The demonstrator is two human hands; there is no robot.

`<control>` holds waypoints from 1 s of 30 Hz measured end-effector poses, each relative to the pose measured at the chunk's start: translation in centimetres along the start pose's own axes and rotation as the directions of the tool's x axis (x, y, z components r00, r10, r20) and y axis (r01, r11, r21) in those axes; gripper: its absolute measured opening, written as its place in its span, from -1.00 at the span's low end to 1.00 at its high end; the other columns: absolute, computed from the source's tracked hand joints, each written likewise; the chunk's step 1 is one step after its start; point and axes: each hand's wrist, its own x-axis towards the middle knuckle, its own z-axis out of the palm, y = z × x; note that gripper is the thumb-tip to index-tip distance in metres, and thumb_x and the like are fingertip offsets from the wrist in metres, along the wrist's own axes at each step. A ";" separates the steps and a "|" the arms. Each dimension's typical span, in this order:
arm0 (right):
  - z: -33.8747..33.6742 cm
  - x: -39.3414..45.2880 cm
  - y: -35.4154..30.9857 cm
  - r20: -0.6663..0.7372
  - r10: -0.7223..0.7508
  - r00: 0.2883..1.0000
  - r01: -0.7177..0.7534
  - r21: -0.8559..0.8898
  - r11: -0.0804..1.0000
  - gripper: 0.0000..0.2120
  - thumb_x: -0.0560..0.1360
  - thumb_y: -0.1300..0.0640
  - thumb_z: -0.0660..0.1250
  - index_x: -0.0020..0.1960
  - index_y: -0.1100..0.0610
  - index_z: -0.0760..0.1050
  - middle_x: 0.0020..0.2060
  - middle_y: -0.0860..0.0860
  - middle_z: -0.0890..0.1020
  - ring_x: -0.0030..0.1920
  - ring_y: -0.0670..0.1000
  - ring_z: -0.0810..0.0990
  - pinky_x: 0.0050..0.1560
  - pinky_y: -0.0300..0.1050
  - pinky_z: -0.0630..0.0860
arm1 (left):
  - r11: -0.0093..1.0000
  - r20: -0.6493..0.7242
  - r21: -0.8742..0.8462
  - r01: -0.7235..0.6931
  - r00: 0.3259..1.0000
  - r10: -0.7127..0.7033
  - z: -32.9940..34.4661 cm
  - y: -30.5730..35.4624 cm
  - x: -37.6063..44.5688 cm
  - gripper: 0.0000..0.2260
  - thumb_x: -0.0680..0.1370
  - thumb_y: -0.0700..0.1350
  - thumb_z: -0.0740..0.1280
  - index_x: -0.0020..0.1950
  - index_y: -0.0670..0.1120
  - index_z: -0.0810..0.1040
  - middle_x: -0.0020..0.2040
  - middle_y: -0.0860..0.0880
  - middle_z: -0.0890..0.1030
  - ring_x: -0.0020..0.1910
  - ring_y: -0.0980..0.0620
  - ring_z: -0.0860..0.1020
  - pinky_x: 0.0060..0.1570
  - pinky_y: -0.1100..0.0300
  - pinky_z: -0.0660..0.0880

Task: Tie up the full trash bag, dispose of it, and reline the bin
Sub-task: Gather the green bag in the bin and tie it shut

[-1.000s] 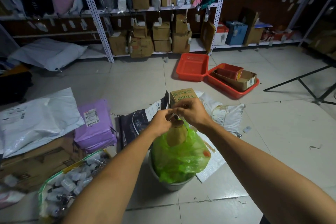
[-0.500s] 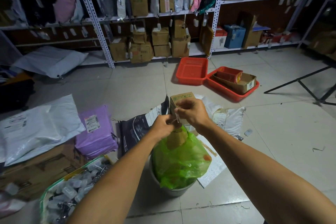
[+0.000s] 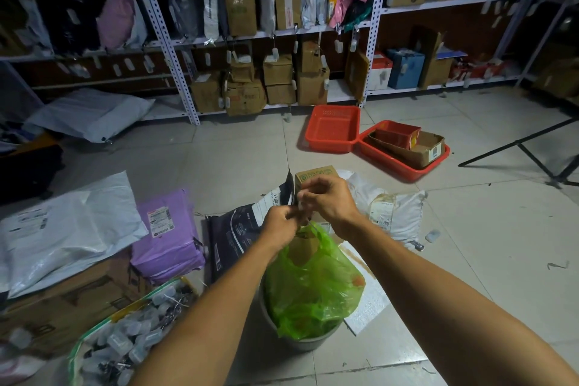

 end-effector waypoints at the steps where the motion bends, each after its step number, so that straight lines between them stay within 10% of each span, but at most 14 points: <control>1: -0.2 0.3 0.3 -0.016 -0.013 1.000 0.013 -0.025 1.000 -0.84 0.43 0.39 0.41 -0.16 0.14 0.58 -0.29 0.13 0.66 -0.35 0.09 0.61 -0.23 0.06 0.62 | 1.000 -0.010 0.001 0.013 1.000 -0.013 -0.1 0.0 0.0 -0.88 0.54 -0.08 0.40 -0.17 -0.06 0.67 -0.19 -0.07 0.68 -0.15 0.01 0.58 -0.02 0.10 0.52; 16: -1.3 -0.3 3.3 0.155 0.010 0.988 0.034 -0.278 0.960 -0.95 0.45 0.28 0.43 -0.10 0.24 0.65 -0.25 0.07 0.69 -0.31 -0.12 0.62 -0.31 -0.31 0.50 | 0.993 0.076 0.014 0.120 0.990 -0.121 -1.6 0.6 -0.1 -0.79 0.61 -0.05 0.27 -0.12 -0.11 0.63 -0.18 -0.07 0.65 -0.17 -0.01 0.58 -0.08 0.10 0.49; 30: -1.9 -1.3 5.4 0.066 0.107 0.992 -0.101 -0.098 0.990 -0.84 0.48 0.35 0.27 -0.24 0.18 0.46 -0.26 0.16 0.59 -0.21 0.08 0.61 -0.10 0.01 0.60 | 0.984 -0.027 0.126 0.127 0.992 -0.125 -1.1 -0.9 0.6 -0.79 0.66 -0.16 0.16 -0.03 -0.16 0.57 -0.26 -0.06 0.58 -0.31 0.07 0.52 -0.25 0.24 0.46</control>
